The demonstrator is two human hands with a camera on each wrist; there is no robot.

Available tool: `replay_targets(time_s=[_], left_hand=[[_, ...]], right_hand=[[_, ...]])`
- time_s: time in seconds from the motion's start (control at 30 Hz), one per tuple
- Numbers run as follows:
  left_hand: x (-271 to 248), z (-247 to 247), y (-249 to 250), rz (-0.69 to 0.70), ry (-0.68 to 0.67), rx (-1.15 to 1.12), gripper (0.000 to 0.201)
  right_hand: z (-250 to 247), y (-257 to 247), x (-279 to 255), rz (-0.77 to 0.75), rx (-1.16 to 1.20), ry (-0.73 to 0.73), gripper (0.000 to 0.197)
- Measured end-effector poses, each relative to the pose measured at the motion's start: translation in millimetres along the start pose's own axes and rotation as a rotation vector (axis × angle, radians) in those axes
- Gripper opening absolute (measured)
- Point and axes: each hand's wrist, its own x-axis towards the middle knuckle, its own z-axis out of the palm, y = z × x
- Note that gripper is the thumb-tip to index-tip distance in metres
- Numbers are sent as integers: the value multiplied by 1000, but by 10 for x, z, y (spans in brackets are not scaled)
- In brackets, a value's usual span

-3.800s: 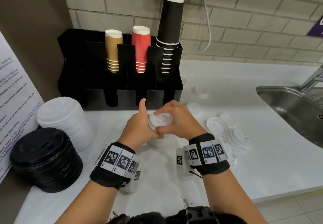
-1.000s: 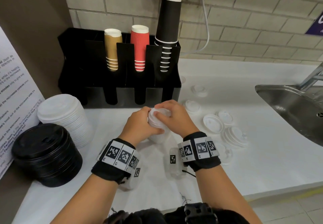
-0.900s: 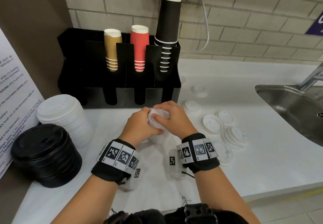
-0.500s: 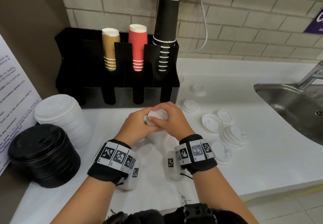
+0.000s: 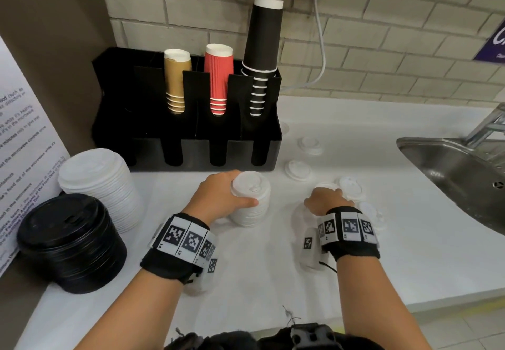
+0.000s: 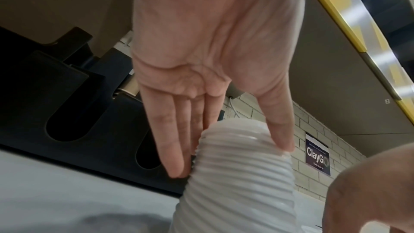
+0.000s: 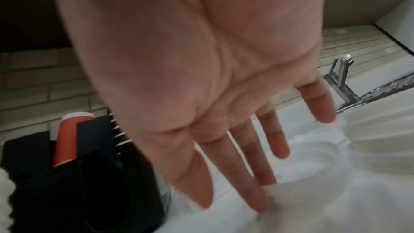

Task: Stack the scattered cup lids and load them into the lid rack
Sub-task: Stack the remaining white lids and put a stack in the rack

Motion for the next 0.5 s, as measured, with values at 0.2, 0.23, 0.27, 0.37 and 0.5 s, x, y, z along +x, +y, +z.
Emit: replay_targets(time_s=[0.2,0.23,0.27,0.37,0.5], left_hand=[[-2,20,47,-25,59,65,61],[-5,24,58,-23,68,65,62],[-11,27,66,-21,75,68,62],[-25,36,79,-10,96,72,60],[-38,42,97,8,102,57,59]], right_hand=[[-190,-35,-130,-385,505,353,22],[-224,-53,-163,-463,649,426,21],[-252,-77,-193,-533,788,467,19],[-245,-209,-262,-705,1178,323,22],[-64,-357,-263,-698,1364,34,21]])
